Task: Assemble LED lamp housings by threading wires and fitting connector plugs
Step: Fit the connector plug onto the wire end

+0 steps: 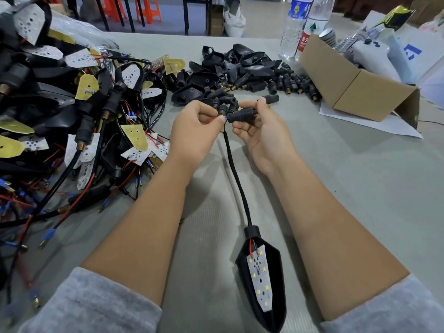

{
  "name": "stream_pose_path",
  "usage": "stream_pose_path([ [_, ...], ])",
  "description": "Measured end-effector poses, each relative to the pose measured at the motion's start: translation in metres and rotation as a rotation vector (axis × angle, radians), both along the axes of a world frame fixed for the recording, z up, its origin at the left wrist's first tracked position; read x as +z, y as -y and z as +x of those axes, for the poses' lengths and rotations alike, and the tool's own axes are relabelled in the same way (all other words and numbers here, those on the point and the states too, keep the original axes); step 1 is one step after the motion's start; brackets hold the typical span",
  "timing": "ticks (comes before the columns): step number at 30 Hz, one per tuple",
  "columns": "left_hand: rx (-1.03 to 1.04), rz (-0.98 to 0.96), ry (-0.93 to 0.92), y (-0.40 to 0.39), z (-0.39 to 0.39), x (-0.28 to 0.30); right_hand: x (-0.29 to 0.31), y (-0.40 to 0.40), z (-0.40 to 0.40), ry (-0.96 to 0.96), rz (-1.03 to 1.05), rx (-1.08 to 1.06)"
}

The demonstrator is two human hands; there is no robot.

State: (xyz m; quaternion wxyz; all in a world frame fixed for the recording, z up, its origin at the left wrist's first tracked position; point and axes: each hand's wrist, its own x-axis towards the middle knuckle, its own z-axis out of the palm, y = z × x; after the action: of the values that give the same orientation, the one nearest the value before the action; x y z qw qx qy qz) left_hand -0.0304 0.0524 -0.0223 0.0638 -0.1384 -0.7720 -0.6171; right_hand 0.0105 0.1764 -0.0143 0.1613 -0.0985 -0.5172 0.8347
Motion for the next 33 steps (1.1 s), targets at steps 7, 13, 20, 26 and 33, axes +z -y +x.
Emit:
stream_pose_path([
  [7,0.001,-0.054,-0.057,0.0007,-0.0012,-0.0002,-0.0029,0.001,-0.0006,-0.012,0.01,0.014],
  [13,-0.035,-0.01,-0.065,0.001,0.0006,0.0016,-0.0025,0.0012,-0.0002,-0.015,-0.024,0.04],
  [20,0.007,0.141,0.077,0.0026,-0.0003,0.0017,0.0012,0.0032,0.0008,-0.017,-0.192,0.047],
  [26,-0.043,0.132,0.001,0.0036,0.0023,0.0042,0.0002,0.0029,0.0016,-0.035,-0.102,0.016],
  [33,-0.074,0.058,-0.038,0.0019,0.0047,0.0041,-0.0004,0.0048,0.0023,-0.041,-0.035,0.007],
])
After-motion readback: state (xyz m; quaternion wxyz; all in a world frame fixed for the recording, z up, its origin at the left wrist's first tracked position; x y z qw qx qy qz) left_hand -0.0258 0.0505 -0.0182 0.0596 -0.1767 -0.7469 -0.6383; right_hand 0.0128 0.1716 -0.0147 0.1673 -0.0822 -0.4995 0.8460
